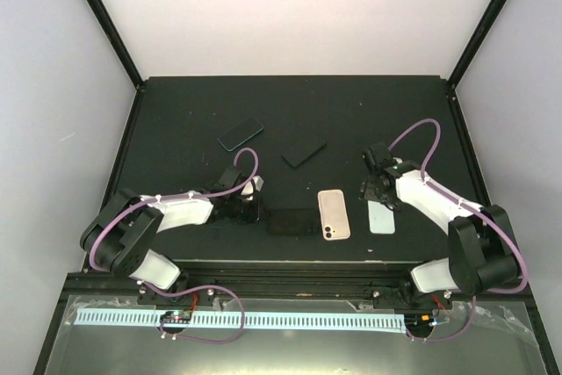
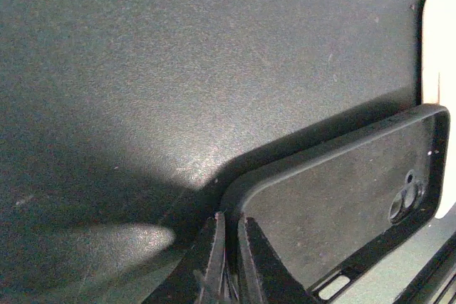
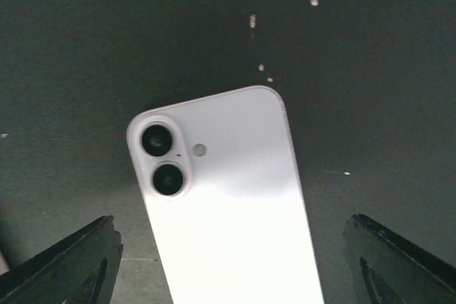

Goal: Put the phone into the phone case

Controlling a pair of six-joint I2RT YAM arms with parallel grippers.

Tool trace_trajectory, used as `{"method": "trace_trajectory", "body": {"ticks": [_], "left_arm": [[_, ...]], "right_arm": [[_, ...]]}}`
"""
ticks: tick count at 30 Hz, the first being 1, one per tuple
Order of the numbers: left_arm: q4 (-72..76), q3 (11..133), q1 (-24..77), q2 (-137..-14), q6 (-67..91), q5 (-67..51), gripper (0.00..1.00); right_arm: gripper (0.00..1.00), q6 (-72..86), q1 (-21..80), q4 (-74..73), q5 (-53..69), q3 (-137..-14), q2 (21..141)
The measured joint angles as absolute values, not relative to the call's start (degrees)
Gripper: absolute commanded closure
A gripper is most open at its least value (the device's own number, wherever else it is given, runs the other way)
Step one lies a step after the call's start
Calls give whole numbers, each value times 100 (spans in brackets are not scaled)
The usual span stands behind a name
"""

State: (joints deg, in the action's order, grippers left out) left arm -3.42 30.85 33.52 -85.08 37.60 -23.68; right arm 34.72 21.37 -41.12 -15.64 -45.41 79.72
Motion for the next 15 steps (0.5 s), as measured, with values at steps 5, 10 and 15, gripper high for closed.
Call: {"method": "trace_trajectory", "body": {"ticks": [5,10,15], "left_arm": [[-543,3105,3352,-8401,3719,-2093,98],[-915,3092,3350,-8125,3769,-1697,98],[-1175,2899,3256,-7553,4101,-1402,99]], "right_arm": [[12,3481,1979,-4110,-1584,-4451,7994],[7,3452,1824,-4056,-1570,-4427,8068],[5,3297,1623,-3916,-1304,-4429,8342]]}}
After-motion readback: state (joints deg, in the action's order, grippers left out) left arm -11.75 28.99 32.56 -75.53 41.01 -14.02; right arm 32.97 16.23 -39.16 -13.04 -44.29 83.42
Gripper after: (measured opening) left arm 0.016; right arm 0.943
